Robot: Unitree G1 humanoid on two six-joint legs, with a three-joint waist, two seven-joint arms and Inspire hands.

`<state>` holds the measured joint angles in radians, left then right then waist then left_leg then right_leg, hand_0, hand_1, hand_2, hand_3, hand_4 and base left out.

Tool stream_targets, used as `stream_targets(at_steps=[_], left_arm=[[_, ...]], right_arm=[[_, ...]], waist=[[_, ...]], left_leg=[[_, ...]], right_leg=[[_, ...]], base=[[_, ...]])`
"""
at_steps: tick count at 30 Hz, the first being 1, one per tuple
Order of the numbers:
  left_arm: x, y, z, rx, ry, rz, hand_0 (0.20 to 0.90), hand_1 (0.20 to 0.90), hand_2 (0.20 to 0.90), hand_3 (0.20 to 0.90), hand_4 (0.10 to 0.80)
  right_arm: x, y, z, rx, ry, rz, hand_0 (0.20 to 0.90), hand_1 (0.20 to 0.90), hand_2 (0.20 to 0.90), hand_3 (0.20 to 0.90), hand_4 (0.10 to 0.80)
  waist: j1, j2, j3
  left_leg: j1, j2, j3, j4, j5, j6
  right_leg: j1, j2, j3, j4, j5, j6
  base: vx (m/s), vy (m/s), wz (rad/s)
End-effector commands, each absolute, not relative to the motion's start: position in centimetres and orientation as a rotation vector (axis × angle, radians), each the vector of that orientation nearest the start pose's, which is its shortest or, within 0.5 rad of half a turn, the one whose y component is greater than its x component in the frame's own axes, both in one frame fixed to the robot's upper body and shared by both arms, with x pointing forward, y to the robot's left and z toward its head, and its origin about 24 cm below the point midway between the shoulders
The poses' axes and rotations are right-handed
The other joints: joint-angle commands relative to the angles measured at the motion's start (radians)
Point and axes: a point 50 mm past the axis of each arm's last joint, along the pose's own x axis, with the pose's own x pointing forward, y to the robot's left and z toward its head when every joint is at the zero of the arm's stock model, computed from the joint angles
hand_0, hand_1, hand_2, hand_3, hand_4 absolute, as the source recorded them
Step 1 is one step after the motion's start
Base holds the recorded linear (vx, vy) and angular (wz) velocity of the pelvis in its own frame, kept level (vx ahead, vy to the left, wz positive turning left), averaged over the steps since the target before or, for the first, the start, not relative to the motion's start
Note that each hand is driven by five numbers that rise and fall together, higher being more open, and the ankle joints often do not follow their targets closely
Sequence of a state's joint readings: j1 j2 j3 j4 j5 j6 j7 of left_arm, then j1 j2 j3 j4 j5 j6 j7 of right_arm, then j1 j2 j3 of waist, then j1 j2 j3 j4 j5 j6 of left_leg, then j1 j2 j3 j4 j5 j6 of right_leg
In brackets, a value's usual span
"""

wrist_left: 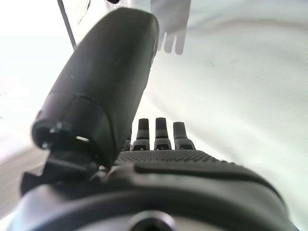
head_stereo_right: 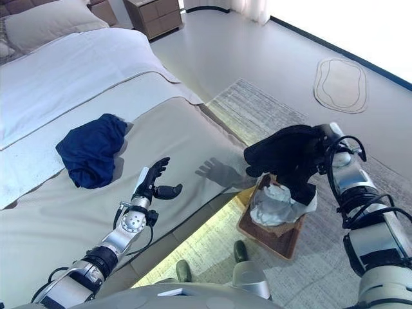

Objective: Pick up the clothes from the bed and place them into the basket

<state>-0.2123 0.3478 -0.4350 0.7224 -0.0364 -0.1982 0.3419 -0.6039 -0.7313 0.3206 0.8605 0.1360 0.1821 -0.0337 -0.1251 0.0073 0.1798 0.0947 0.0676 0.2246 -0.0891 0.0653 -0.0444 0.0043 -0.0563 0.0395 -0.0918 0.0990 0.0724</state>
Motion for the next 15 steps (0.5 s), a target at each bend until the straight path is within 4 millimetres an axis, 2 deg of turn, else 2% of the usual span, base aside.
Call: stream_targets(at_steps=[1, 10, 15], left_arm=[[28.4, 17.9, -2.2, 0.575, 0.132, -0.018, 0.9, 0.9, 0.9, 0.9, 0.8], [28.6, 17.3, -2.0, 0.572, 0.118, -0.037, 0.9, 0.9, 0.9, 0.9, 0.8], [28.8, 17.1, -1.9, 0.575, 0.112, -0.047, 0.9, 0.9, 0.9, 0.9, 0.8]], right_arm=[[34.2, -33.7, 10.1, -0.73, 0.334, -0.305, 0.3, 0.3, 0.3, 0.2, 0.1], [31.7, -33.3, 3.5, -0.706, 0.591, -0.307, 0.3, 0.3, 0.3, 0.2, 0.1], [30.4, -33.7, 1.8, -0.685, 0.663, -0.327, 0.3, 0.3, 0.3, 0.2, 0.1]], waist=[[0.014, -0.021, -0.086], [0.033, -0.014, -0.076], [0.041, -0.012, -0.071]], left_leg=[[0.004, -0.045, -0.048, 0.002, -0.072, 0.025], [0.003, -0.048, -0.061, 0.002, -0.069, 0.03], [0.001, -0.049, -0.068, 0.002, -0.067, 0.032]], right_leg=[[-0.007, 0.031, -0.03, 0.007, 0.022, 0.004], [-0.002, 0.026, -0.038, 0.007, 0.024, 0.005], [0.001, 0.024, -0.043, 0.005, 0.027, 0.006]], base=[[-0.004, -0.001, 0.07], [0.002, -0.008, 0.04], [-0.002, -0.006, 0.02]])
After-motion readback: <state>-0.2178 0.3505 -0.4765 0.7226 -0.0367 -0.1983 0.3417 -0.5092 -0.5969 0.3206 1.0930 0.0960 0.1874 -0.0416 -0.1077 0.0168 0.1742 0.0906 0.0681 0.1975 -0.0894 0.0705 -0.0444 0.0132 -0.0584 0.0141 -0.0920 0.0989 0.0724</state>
